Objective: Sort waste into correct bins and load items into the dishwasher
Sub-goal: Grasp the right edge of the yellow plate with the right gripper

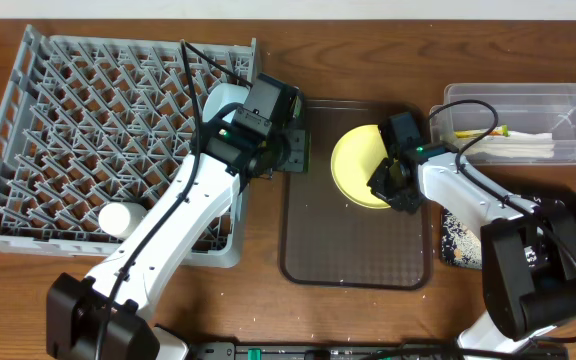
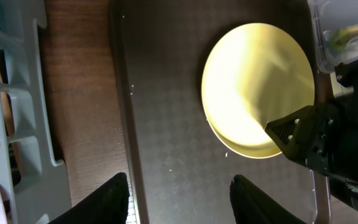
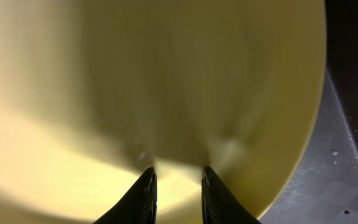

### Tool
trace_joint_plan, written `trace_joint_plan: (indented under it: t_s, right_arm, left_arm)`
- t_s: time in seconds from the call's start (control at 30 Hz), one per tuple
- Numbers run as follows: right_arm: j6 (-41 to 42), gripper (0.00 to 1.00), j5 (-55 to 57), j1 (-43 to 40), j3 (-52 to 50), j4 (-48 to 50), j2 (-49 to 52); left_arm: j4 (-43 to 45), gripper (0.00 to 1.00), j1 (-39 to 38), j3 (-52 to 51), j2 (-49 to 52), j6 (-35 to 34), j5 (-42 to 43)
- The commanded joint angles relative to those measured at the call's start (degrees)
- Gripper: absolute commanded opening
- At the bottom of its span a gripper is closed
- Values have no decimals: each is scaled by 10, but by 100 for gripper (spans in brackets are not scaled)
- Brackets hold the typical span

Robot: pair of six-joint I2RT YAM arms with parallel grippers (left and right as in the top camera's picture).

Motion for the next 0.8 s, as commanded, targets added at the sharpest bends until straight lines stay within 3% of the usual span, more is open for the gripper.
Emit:
trace_joint_plan:
  t_s: [0.0, 0.07, 0.17, 0.33, 0.5, 0.7, 0.77]
  right_arm:
    - [-45, 24, -13, 4, -7, 11, 16]
    - [-103, 30, -44, 2, -2, 19, 0]
    - [-120, 35, -52, -2, 4, 7, -45]
    - [-82, 45, -32, -2, 3, -34, -109]
    - [-24, 50, 13, -1, -15, -67, -99]
    - [22, 50, 36, -1, -58, -1, -37]
    - [19, 42, 26, -2, -59, 18, -17]
  left_arm:
    - [-1, 55, 3, 7, -1, 12, -7]
    - [-1, 55, 3, 7, -1, 12, -7]
    - [-1, 55, 3, 7, -1, 13, -7]
    - [0, 55, 3, 7, -1, 13, -7]
    - [3, 56, 3, 7, -1, 13, -7]
    - [3, 56, 3, 7, -1, 13, -7]
    - [3, 56, 3, 7, -1, 13, -7]
